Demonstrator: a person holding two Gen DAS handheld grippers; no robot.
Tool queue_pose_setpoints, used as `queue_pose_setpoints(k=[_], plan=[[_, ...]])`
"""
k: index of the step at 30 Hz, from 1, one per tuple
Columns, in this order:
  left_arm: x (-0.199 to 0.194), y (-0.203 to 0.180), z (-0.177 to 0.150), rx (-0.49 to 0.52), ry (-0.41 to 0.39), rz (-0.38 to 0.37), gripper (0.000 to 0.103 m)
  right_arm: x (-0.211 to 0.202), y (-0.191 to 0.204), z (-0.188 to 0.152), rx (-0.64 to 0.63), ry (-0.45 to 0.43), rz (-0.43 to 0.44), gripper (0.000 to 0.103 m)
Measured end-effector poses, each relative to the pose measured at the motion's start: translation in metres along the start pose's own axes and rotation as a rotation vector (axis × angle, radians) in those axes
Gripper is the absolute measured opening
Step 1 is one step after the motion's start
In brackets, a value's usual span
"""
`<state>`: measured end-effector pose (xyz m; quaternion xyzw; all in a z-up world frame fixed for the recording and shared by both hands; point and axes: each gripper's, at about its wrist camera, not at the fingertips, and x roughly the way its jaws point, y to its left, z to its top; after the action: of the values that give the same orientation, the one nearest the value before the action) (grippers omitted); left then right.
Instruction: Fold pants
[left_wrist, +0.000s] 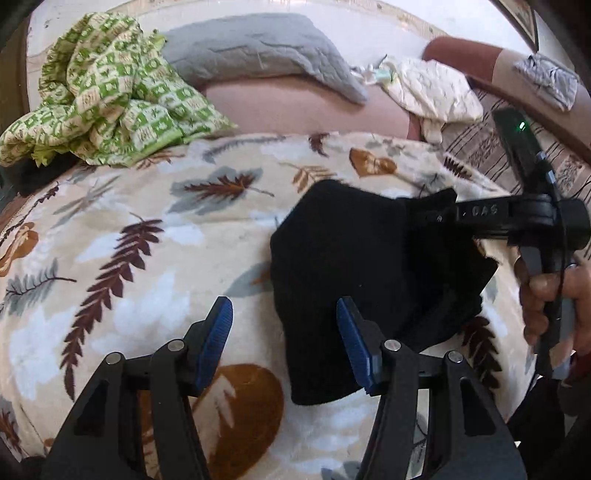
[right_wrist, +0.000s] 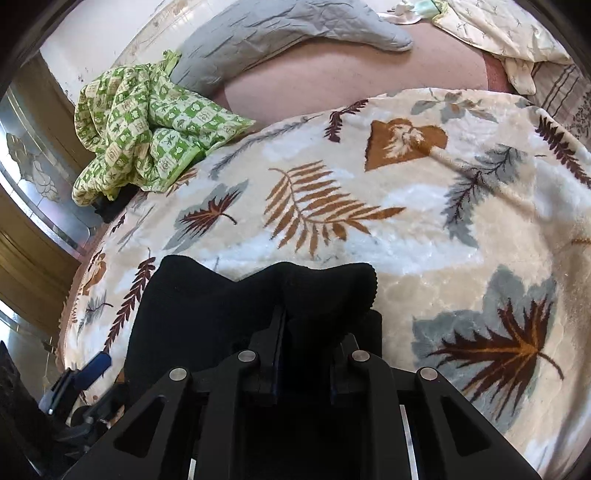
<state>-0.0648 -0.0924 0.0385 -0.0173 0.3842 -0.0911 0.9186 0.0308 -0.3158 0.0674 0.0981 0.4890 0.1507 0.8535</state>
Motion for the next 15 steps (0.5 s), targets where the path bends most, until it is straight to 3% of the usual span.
queue_pose_setpoints(k=[4,6,8,11,15], plan=[[-0.008,0.006,0.010,0.001,-0.019,0.002,0.057,-0.004,0.003,0.001,-0.032,0.005,-0.013,0.023],[-0.014,0.014,0.021,-0.001,-0.045,0.012,0.057,-0.016,-0.003,0.002,-0.004,-0.007,-0.035,0.042],[-0.016,0.021,0.031,-0.011,-0.051,0.002,0.057,-0.036,-0.013,0.000,0.041,-0.049,-0.038,0.055],[-0.010,0.024,0.047,-0.014,-0.050,-0.016,0.057,-0.059,-0.015,-0.007,0.058,-0.093,-0.002,0.055],[0.004,0.017,0.062,-0.018,-0.042,-0.064,0.059,-0.070,0.010,-0.014,-0.026,-0.099,0.079,0.055]])
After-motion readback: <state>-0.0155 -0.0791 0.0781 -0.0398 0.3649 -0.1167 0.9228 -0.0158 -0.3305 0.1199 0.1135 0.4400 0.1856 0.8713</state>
